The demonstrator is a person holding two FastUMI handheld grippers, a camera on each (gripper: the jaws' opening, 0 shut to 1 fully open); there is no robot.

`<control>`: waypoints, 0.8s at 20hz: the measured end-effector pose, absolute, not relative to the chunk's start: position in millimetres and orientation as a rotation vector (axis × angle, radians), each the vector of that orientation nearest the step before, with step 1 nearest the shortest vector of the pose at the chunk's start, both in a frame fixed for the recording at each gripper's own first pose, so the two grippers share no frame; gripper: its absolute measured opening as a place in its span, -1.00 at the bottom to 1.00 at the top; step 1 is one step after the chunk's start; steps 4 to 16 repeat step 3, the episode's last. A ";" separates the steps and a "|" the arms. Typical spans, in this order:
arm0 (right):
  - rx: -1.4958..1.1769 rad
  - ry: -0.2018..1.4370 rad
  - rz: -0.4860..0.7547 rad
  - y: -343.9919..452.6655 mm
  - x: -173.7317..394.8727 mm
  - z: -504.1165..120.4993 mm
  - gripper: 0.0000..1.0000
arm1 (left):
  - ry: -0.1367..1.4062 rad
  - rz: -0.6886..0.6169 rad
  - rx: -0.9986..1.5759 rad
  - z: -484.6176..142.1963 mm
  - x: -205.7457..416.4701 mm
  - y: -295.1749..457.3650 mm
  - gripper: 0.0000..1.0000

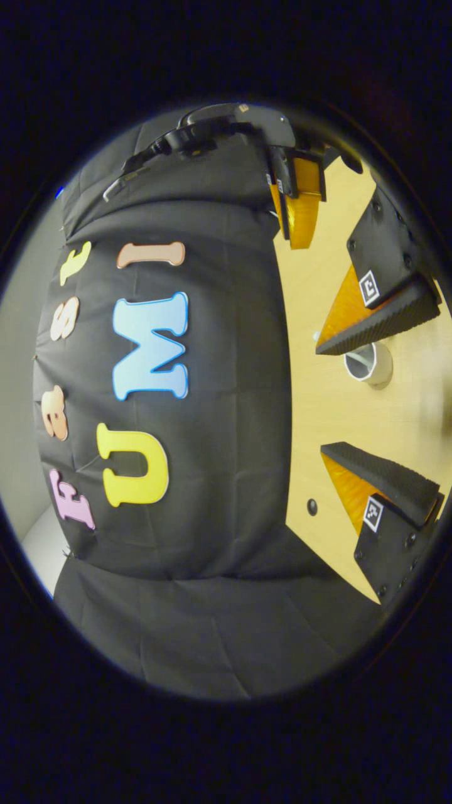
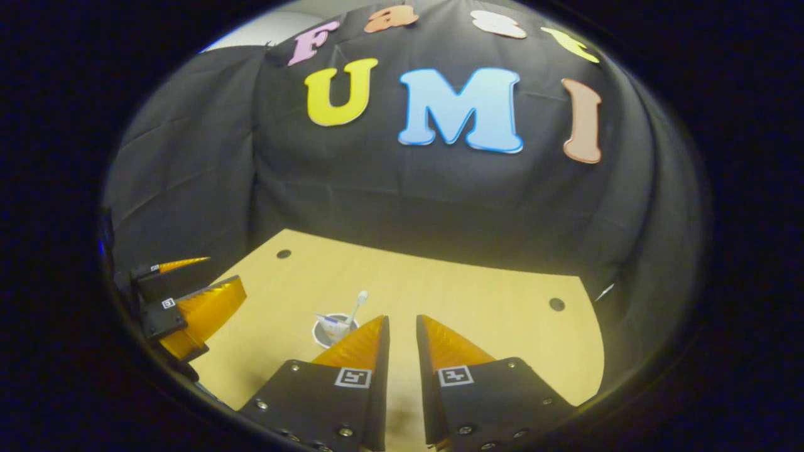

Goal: Put the toothbrush and toothpaste on the desktop into the cup, then pick up the cup and place it on the coaster on the desktop.

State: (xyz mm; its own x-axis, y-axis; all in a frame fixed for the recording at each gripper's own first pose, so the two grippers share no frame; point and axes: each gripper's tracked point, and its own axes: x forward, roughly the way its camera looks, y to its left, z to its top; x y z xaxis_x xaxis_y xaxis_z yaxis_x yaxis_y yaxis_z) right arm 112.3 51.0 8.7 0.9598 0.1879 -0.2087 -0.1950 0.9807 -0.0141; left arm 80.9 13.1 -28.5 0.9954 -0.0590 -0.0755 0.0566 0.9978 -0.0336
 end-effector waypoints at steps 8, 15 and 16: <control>-0.004 0.100 0.133 30.3 96.2 33.3 -0.58 | -0.012 -0.035 -0.022 14.1 64.5 11.7 0.89; -0.004 0.100 0.133 30.3 96.2 33.3 -0.58 | -0.012 -0.035 -0.022 14.1 64.5 11.7 0.89; -0.004 0.100 0.133 30.3 96.2 33.3 -0.58 | -0.012 -0.035 -0.022 14.1 64.5 11.7 0.89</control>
